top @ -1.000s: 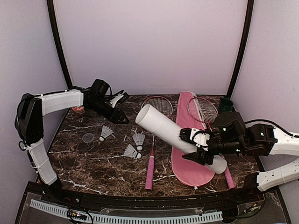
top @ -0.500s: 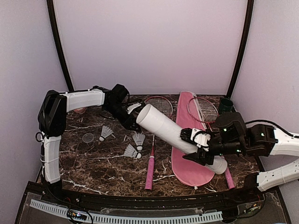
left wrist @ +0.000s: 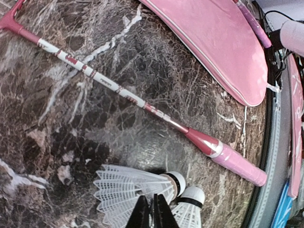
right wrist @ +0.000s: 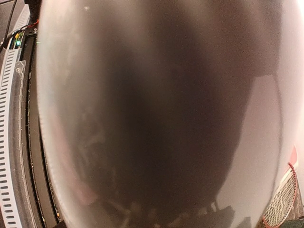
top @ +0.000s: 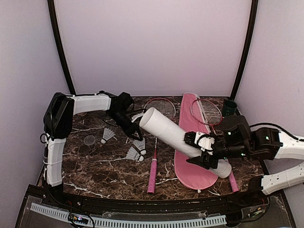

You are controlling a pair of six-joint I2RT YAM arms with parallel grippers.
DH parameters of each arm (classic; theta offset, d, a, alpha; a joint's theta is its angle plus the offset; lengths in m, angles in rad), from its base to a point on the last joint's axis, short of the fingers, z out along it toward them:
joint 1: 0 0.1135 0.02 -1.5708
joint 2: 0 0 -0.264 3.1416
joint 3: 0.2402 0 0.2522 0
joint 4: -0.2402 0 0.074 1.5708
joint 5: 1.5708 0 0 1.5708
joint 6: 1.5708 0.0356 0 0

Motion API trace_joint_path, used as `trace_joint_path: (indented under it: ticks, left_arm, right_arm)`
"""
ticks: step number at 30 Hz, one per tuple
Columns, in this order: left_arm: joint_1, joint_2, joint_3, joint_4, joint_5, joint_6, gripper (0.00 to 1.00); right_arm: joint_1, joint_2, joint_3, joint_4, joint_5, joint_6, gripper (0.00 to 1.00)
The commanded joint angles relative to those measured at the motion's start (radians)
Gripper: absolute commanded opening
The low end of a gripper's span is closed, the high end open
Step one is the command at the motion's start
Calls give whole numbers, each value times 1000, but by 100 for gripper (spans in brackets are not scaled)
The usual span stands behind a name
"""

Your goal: Pack up the badminton gear

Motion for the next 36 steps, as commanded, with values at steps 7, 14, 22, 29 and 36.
trace_joint_path:
  ticks: [7, 14, 22, 29, 36]
  left_arm:
    - [8, -174, 6, 56, -30, -72, 0]
    - [4, -569, -223, 413, -99, -261, 0]
    - [-56, -959, -445, 662, -153, -369, 0]
    - [-198, -1055, -477, 687, -151, -348, 0]
    - [-288, -1062, -482, 643, -144, -317, 0]
  right_arm:
    - [1, -49, -42, 69, 16, 22, 30]
    - [1, -53, -55, 113, 81, 22, 31]
    - [1, -37, -52, 146, 107, 18, 31]
    - [1, 2, -35, 171, 92, 21, 31]
    - [1, 23, -26, 189, 99, 46, 31]
